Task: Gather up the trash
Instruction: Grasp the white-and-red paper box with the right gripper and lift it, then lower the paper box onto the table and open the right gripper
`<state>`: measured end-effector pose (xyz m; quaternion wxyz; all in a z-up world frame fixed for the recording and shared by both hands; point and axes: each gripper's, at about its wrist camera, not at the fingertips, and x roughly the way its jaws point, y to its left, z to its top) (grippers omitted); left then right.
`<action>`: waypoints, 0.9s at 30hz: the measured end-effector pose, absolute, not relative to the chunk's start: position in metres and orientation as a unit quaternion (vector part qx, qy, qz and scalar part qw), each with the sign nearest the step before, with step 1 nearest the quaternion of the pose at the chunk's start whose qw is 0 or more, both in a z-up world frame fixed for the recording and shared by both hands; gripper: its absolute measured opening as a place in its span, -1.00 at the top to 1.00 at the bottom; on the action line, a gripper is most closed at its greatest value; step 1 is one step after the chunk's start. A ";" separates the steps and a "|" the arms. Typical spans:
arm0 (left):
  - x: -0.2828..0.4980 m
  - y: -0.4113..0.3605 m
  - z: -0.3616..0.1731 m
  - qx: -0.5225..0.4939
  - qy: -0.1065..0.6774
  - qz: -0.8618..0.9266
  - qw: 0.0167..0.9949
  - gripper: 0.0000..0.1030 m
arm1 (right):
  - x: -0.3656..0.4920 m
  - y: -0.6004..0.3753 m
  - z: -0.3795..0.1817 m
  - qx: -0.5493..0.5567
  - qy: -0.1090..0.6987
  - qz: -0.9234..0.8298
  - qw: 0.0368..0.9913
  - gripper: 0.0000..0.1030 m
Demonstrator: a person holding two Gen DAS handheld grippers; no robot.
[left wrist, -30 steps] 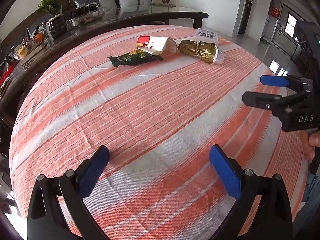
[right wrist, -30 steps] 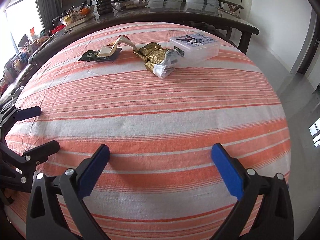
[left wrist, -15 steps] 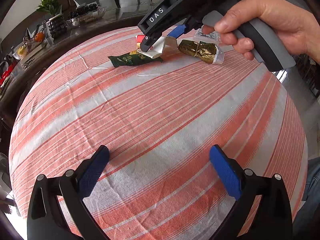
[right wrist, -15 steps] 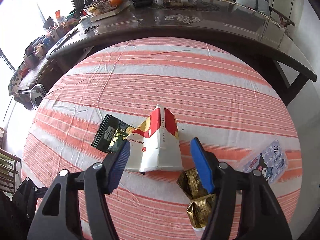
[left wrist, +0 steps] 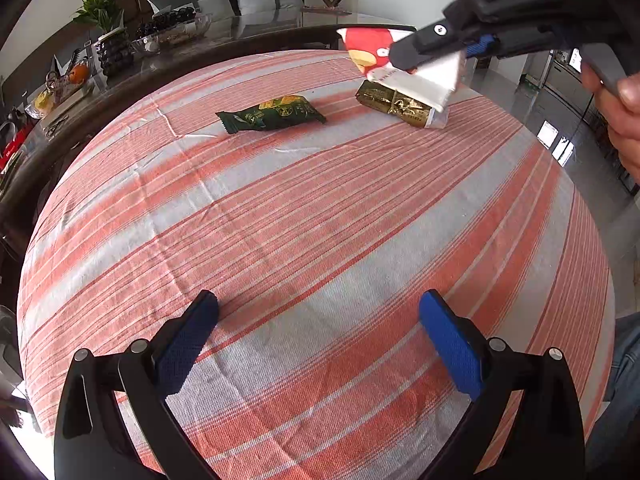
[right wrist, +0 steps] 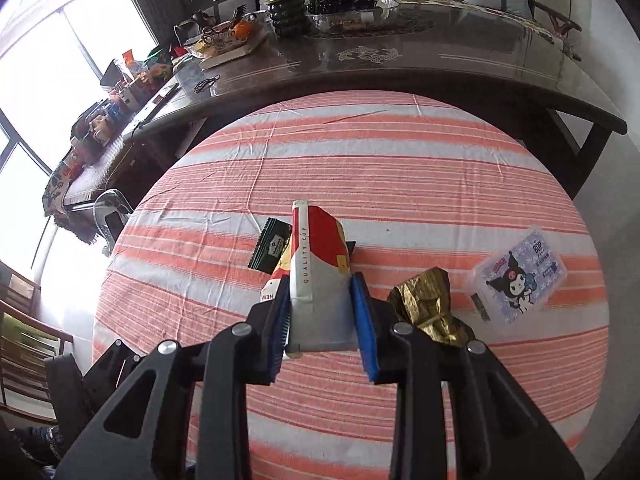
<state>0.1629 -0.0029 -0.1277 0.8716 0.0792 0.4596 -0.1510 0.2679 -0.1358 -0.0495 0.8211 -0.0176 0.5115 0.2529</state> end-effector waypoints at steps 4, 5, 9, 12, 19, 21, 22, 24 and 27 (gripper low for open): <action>0.163 -0.003 -0.128 0.079 0.460 -0.151 0.872 -0.92 | 0.204 -0.167 -0.075 -0.048 0.522 0.199 0.828 0.43; 0.163 -0.003 -0.128 0.079 0.460 -0.151 0.872 -0.92 | 0.192 -0.172 -0.083 -0.044 0.523 0.192 0.829 0.42; 0.163 -0.003 -0.128 0.079 0.460 -0.151 0.872 -0.92 | 0.164 -0.184 -0.105 -0.014 0.504 0.173 0.846 -0.01; 0.163 -0.003 -0.128 0.079 0.460 -0.151 0.872 -0.92 | 0.154 -0.183 -0.120 -0.014 0.495 0.151 0.855 -0.41; 0.167 0.006 -0.125 0.057 0.453 -0.199 0.867 -0.92 | 0.147 -0.169 -0.130 -0.047 0.461 0.140 0.875 -0.72; 0.181 0.013 -0.121 0.063 0.450 -0.241 0.857 -0.92 | 0.146 -0.169 -0.130 -0.048 0.461 0.139 0.875 -0.73; 0.192 0.016 -0.118 0.075 0.444 -0.236 0.861 -0.92 | 0.146 -0.169 -0.130 -0.047 0.461 0.139 0.875 -0.73; 0.217 0.021 -0.109 0.098 0.420 -0.237 0.870 -0.92 | 0.144 -0.171 -0.131 -0.048 0.460 0.138 0.876 -0.74; 0.269 0.023 -0.104 0.123 0.419 -0.250 0.864 -0.92 | 0.144 -0.169 -0.131 -0.050 0.460 0.136 0.876 -0.74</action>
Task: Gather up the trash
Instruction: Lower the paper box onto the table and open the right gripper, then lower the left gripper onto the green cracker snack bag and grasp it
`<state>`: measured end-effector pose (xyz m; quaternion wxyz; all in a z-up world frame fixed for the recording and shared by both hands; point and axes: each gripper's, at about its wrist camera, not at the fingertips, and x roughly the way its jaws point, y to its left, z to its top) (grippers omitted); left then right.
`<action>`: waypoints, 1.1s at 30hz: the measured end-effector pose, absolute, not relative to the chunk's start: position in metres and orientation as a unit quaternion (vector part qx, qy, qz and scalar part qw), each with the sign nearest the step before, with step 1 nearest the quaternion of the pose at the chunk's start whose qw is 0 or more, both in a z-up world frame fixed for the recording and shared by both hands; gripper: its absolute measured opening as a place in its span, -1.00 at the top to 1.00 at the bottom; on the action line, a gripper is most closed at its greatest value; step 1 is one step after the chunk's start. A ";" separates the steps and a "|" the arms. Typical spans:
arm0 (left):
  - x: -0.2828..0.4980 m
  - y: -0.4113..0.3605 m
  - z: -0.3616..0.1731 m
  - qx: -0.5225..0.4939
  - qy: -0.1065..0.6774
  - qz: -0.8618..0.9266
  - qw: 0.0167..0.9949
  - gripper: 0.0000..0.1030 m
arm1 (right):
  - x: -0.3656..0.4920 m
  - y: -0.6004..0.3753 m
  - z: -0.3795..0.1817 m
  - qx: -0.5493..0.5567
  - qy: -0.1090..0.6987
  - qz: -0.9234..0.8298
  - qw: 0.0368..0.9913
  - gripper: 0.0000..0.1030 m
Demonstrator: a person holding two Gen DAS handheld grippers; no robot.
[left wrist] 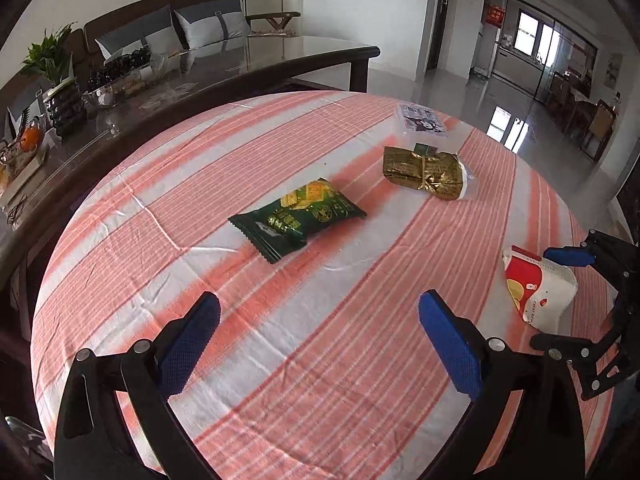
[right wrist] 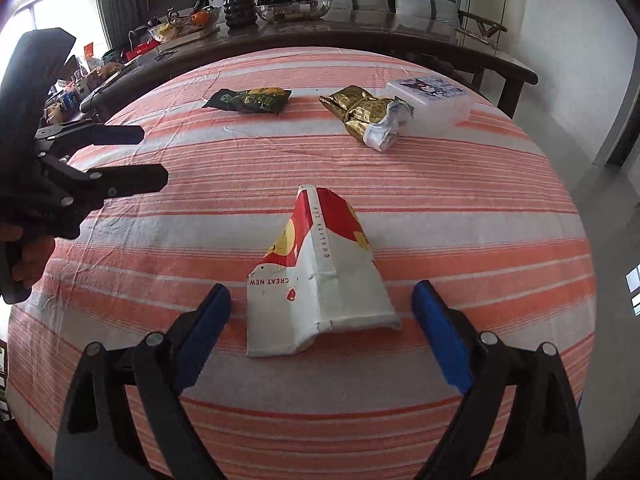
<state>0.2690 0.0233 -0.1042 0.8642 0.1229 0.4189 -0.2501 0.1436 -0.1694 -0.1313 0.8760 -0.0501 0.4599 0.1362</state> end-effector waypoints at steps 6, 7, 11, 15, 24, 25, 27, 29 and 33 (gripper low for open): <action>0.335 0.007 -0.118 0.194 0.432 -0.306 0.826 -0.90 | 0.144 -0.169 -0.131 -0.050 0.460 0.136 0.876 -0.75; 0.339 0.001 -0.123 0.212 0.431 -0.306 0.822 -0.90 | 0.144 -0.169 -0.131 -0.050 0.460 0.136 0.876 -0.75; 0.348 -0.007 -0.127 0.193 0.429 -0.345 0.813 -0.90 | 0.144 -0.169 -0.131 -0.050 0.460 0.136 0.876 -0.75; 0.331 -0.013 -0.129 0.165 0.435 -0.402 0.789 -0.89 | 0.144 -0.169 -0.131 -0.050 0.460 0.136 0.876 -0.75; 0.298 -0.016 -0.119 0.157 0.440 -0.372 0.802 -0.90 | 0.144 -0.170 -0.131 -0.050 0.460 0.136 0.876 -0.75; 0.305 -0.016 -0.117 0.132 0.449 -0.361 0.806 -0.90 | 0.144 -0.169 -0.131 -0.050 0.460 0.136 0.876 -0.75; 0.315 -0.023 -0.115 0.098 0.465 -0.346 0.809 -0.90 | 0.144 -0.169 -0.131 -0.049 0.460 0.136 0.876 -0.75; 0.323 -0.034 -0.117 0.108 0.470 -0.319 0.816 -0.90 | 0.144 -0.169 -0.131 -0.049 0.460 0.136 0.876 -0.75; 0.328 -0.051 -0.125 0.139 0.475 -0.274 0.824 -0.18 | 0.144 -0.169 -0.131 -0.049 0.460 0.136 0.876 -0.75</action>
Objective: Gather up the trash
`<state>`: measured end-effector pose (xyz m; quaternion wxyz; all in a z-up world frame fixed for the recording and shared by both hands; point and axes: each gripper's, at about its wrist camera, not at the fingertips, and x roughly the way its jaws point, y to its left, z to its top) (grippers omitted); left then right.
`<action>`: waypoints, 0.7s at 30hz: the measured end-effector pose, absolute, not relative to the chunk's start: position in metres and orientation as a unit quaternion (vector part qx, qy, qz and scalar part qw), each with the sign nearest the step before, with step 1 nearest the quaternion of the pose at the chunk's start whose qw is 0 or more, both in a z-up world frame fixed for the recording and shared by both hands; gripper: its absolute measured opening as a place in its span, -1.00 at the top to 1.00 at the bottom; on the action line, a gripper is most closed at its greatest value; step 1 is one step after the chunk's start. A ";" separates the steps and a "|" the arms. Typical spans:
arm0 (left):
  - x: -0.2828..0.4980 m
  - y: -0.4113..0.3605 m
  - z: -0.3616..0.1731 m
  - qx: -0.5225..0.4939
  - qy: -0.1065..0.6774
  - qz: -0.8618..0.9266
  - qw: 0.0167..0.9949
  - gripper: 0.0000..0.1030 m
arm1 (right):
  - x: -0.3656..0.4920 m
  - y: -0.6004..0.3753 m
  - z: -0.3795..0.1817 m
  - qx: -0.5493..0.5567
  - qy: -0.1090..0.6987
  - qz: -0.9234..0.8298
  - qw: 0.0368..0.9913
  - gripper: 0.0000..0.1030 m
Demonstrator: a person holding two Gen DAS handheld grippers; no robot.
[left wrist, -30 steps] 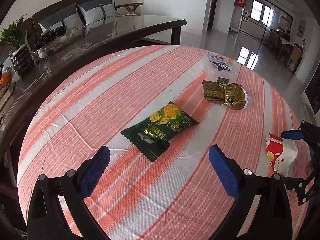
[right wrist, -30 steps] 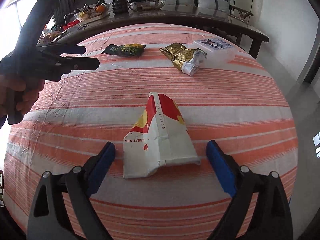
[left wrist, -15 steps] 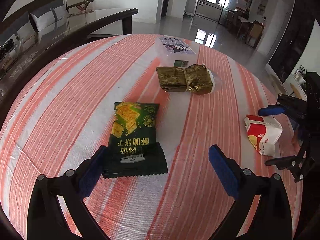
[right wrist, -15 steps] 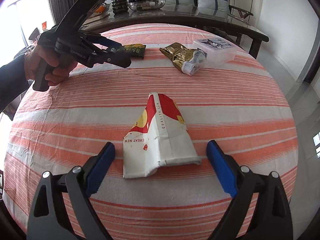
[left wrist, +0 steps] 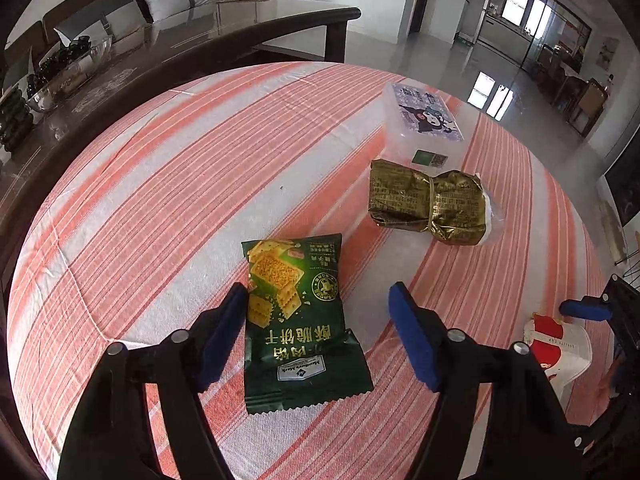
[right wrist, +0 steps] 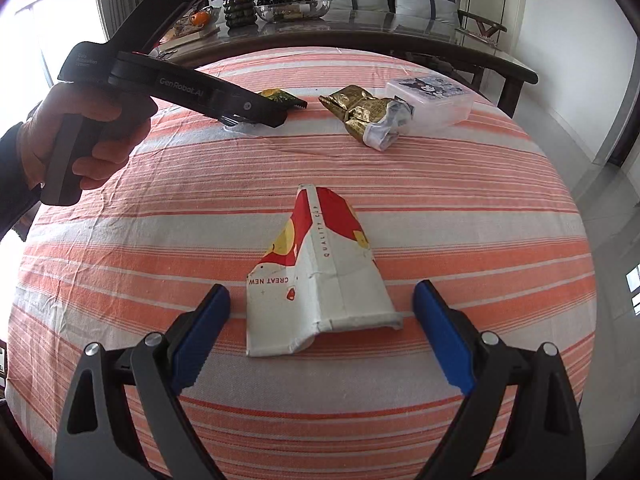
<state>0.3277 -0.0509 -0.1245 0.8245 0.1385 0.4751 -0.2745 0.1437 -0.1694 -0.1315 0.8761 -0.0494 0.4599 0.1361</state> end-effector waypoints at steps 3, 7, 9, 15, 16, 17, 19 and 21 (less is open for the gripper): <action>0.325 -0.039 -0.121 0.116 0.474 -0.271 0.830 0.27 | 0.144 -0.169 -0.131 -0.049 0.460 0.136 0.876 -0.75; 0.292 -0.012 -0.117 0.087 0.474 -0.250 0.840 0.30 | 0.144 -0.169 -0.131 -0.049 0.460 0.136 0.876 -0.75; 0.265 -0.001 -0.117 0.083 0.474 -0.238 0.844 0.29 | 0.143 -0.169 -0.131 -0.049 0.460 0.136 0.876 -0.75; 0.191 0.022 -0.117 0.081 0.463 -0.219 0.855 -0.01 | 0.143 -0.169 -0.131 -0.049 0.460 0.136 0.876 -0.75; 0.184 0.025 -0.118 0.081 0.461 -0.218 0.857 -0.27 | 0.143 -0.169 -0.131 -0.049 0.460 0.136 0.876 -0.75; 0.178 0.026 -0.119 0.083 0.458 -0.215 0.858 -0.39 | 0.144 -0.169 -0.131 -0.049 0.460 0.136 0.876 -0.75; 0.173 0.023 -0.123 0.094 0.453 -0.213 0.861 -0.65 | 0.143 -0.169 -0.131 -0.049 0.460 0.136 0.876 -0.75; 0.168 0.019 -0.125 0.107 0.448 -0.209 0.862 -0.70 | 0.144 -0.169 -0.131 -0.049 0.460 0.136 0.876 -0.75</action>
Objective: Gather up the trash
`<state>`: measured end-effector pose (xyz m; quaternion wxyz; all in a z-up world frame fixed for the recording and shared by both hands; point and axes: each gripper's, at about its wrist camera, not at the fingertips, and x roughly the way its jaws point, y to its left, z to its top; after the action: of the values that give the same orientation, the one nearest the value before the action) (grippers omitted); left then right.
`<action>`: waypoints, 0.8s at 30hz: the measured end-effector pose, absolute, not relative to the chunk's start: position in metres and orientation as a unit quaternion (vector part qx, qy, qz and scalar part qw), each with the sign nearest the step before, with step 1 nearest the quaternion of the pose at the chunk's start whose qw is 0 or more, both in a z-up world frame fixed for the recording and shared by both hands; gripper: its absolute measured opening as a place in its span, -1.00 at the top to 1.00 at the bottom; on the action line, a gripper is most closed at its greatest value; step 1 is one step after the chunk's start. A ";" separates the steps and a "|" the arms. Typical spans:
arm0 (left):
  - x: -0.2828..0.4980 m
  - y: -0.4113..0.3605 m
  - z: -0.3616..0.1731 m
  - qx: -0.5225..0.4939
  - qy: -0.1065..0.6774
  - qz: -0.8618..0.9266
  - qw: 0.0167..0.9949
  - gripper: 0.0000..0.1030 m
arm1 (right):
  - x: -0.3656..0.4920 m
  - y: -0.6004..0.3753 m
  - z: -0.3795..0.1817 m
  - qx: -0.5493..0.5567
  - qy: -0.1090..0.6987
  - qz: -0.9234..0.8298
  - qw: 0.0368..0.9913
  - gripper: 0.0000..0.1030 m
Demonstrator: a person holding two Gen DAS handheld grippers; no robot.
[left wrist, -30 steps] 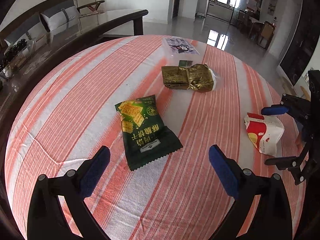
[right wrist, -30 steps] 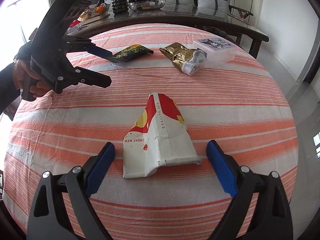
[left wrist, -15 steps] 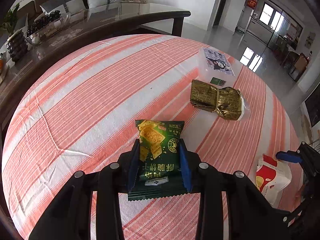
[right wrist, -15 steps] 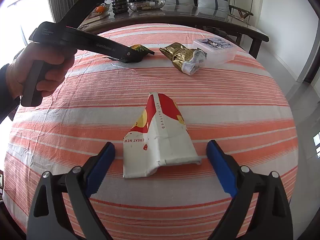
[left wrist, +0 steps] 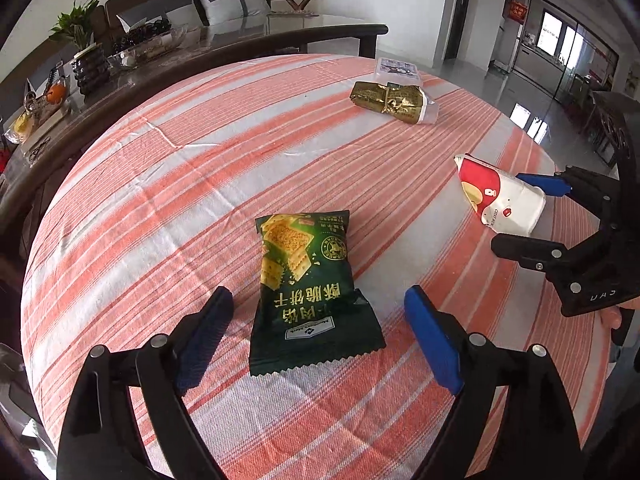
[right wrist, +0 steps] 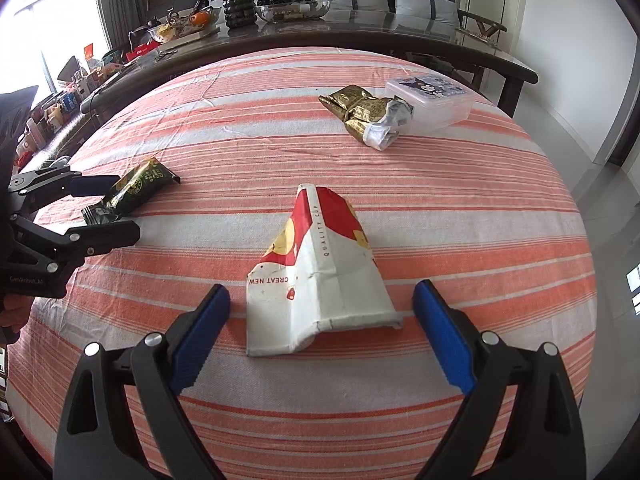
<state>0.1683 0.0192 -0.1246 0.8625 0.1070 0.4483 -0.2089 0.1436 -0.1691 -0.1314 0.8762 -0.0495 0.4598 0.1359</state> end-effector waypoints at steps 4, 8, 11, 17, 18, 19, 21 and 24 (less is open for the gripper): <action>0.176 0.021 -0.121 0.096 0.462 -0.210 0.856 -0.76 | 0.143 -0.172 -0.131 -0.042 0.459 0.141 0.876 -0.77; 0.178 0.038 -0.109 0.070 0.459 -0.221 0.858 -0.76 | 0.147 -0.191 -0.123 0.014 0.474 0.183 0.861 -0.77; 0.184 0.040 -0.111 0.070 0.466 -0.217 0.855 -0.76 | 0.155 -0.198 -0.112 0.020 0.506 0.192 0.841 -0.77; 0.201 0.032 -0.118 0.060 0.488 -0.212 0.844 -0.57 | 0.182 -0.175 -0.106 -0.041 0.569 0.202 0.796 -0.57; 0.201 0.029 -0.118 0.071 0.485 -0.207 0.847 -0.35 | 0.186 -0.175 -0.110 -0.040 0.577 0.199 0.791 -0.51; 0.200 0.027 -0.117 0.082 0.482 -0.202 0.848 -0.01 | 0.189 -0.174 -0.112 -0.042 0.584 0.201 0.785 -0.19; 0.199 0.027 -0.115 0.078 0.483 -0.208 0.847 0.26 | 0.188 -0.173 -0.110 -0.052 0.584 0.197 0.786 0.25; 0.194 0.029 -0.111 0.061 0.480 -0.216 0.848 0.32 | 0.175 -0.177 -0.096 -0.038 0.566 0.204 0.798 0.37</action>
<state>0.1939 0.0286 -0.1108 0.8482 0.0612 0.4796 -0.2161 0.1754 -0.1769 -0.0959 0.7982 -0.0384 0.5656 0.2036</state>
